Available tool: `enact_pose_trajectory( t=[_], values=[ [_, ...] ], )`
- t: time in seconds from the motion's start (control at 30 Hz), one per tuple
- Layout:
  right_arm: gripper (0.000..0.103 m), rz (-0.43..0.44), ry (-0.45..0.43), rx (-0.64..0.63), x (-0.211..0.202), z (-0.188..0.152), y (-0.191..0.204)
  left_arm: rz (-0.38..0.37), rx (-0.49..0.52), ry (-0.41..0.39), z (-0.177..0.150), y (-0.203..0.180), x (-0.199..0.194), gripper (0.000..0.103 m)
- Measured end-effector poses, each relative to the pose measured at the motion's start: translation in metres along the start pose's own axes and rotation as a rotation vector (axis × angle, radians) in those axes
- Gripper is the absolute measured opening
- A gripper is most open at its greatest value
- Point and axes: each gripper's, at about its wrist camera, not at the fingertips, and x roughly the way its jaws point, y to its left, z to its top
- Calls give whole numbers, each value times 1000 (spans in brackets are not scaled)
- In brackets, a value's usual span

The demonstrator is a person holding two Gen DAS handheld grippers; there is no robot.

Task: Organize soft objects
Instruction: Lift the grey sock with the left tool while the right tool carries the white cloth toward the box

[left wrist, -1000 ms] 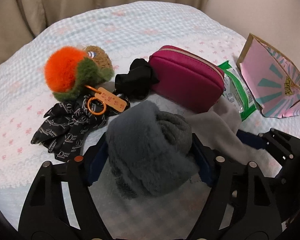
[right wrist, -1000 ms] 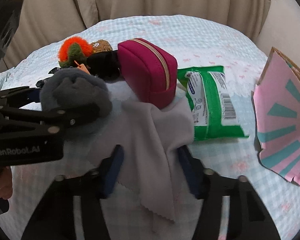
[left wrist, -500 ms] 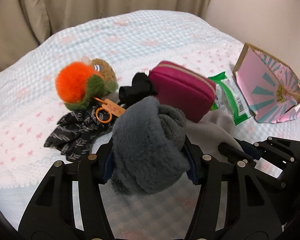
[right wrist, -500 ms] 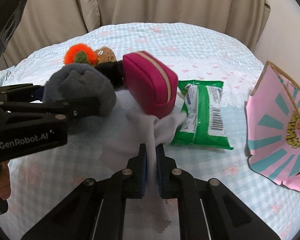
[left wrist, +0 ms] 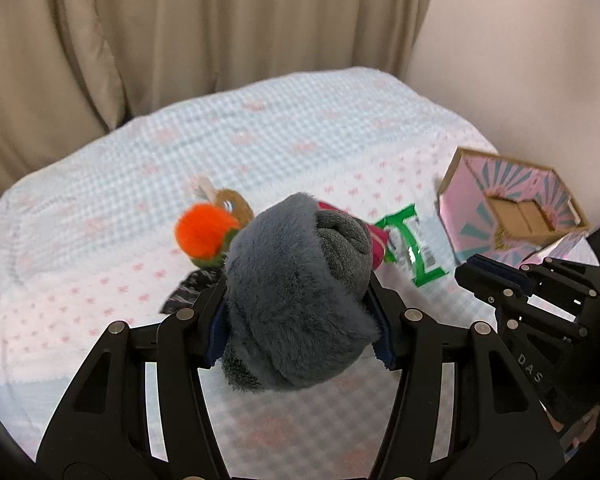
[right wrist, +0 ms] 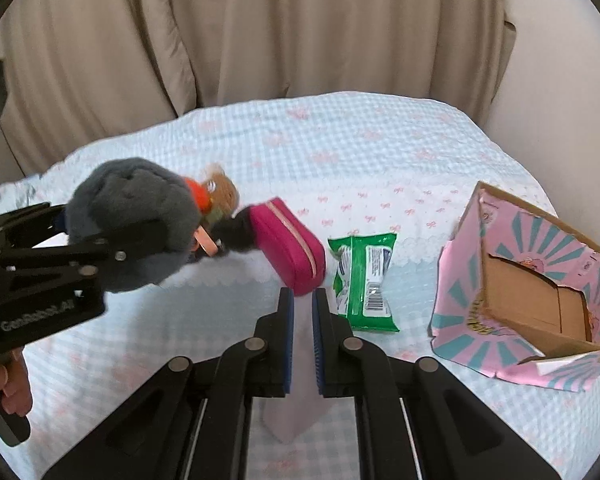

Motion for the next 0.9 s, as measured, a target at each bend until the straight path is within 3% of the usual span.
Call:
enact_pose_trajectory(
  t=[0.27, 0.33, 0.37, 0.4, 0.43, 0.53, 0.63, 0.77, 0.9],
  values=[
    [8, 45, 68, -20, 5, -23, 0, 28, -29, 17, -17, 15, 0, 53],
    [19, 74, 73, 0, 16, -33, -1, 30, -36, 28, -28, 20, 6, 53],
    [44, 75, 50, 16, 18, -40, -2, 32, -38, 35, -33, 22, 10, 53],
    [89, 70, 35, 25, 21, -44, -3, 32, -37, 40, -37, 24, 12, 53],
    [103, 72, 39, 27, 28, -49, -3, 33, -36, 45, -42, 26, 15, 53],
    [103, 46, 66, 17, 41, -55, 0, 34, -33, 59, -54, 31, 24, 53],
    [103, -30, 151, 0, 69, -60, 2, 32, -36, 71, -64, 38, 33, 53],
    [102, -50, 148, 12, 99, -64, 0, 26, -37, 80, -72, 45, 44, 53],
    [81, -16, 139, -11, 123, -62, 4, 27, -32, 81, -74, 50, 51, 53]
  ],
)
